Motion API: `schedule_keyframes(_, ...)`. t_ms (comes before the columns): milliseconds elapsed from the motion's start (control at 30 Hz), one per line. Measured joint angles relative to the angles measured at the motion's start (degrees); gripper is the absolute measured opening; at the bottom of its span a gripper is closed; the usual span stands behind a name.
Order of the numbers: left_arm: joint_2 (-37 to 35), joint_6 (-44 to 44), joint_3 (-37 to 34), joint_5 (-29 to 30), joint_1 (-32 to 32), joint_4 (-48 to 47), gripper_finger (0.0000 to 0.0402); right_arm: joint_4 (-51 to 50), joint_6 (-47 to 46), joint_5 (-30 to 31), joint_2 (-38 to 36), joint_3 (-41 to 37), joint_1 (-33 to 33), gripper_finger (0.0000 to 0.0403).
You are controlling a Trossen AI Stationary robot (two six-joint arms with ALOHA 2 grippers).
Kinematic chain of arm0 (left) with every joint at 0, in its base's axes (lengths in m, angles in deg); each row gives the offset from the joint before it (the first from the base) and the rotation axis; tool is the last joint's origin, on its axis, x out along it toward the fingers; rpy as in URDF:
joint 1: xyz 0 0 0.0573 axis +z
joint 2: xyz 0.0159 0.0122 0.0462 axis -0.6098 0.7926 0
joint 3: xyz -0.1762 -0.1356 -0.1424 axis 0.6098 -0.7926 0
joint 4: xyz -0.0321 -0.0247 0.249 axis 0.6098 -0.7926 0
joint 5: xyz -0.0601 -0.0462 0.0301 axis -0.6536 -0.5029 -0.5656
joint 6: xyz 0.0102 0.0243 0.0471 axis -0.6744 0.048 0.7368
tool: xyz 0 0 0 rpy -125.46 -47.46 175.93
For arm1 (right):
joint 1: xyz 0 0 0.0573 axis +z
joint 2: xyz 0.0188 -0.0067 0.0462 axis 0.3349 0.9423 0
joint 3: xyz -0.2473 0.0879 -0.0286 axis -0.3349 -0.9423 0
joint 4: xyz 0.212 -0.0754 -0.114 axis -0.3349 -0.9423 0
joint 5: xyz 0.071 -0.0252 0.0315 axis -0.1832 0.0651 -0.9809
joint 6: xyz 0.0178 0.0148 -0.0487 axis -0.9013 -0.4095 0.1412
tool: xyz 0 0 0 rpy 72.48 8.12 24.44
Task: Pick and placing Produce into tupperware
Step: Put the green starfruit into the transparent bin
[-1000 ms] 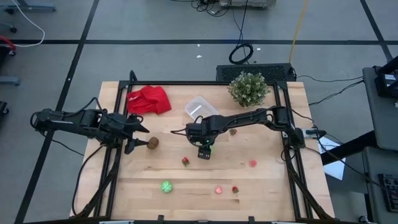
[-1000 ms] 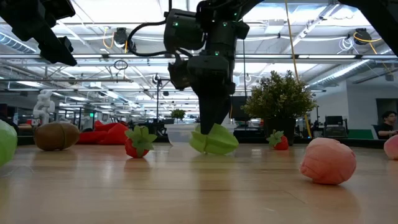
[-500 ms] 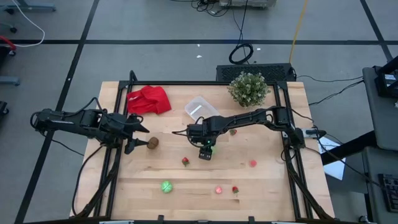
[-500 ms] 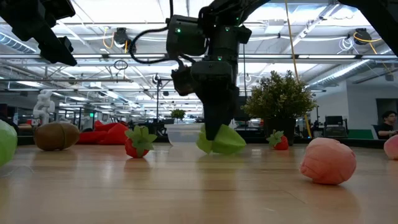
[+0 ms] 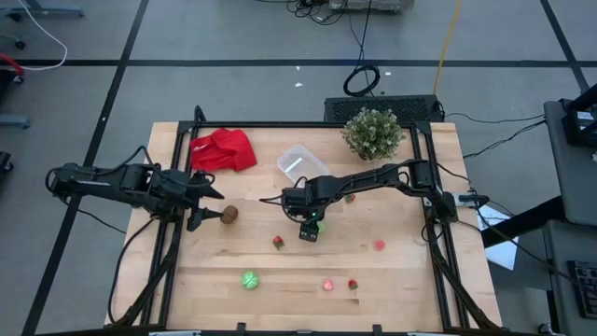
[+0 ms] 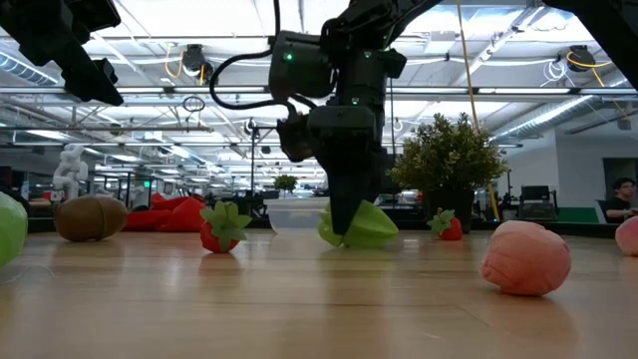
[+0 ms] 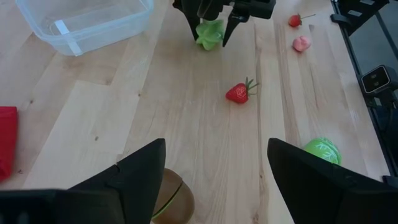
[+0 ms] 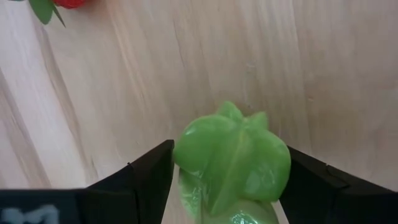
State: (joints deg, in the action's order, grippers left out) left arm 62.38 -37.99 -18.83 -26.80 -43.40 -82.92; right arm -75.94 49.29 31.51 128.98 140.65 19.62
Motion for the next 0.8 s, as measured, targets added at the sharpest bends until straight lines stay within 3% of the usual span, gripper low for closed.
schedule_keyframes(200,0.0,0.0,0.0,0.0,0.0,0.0,0.0285,0.0,0.0,0.1,0.0,0.0,0.0,0.0213)
schedule_keyframes(800,0.0,0.0,0.0,0.0,0.0,0.0,0.0285,0.0,-1.0,1.6,0.0,0.1,0.0,0.021)
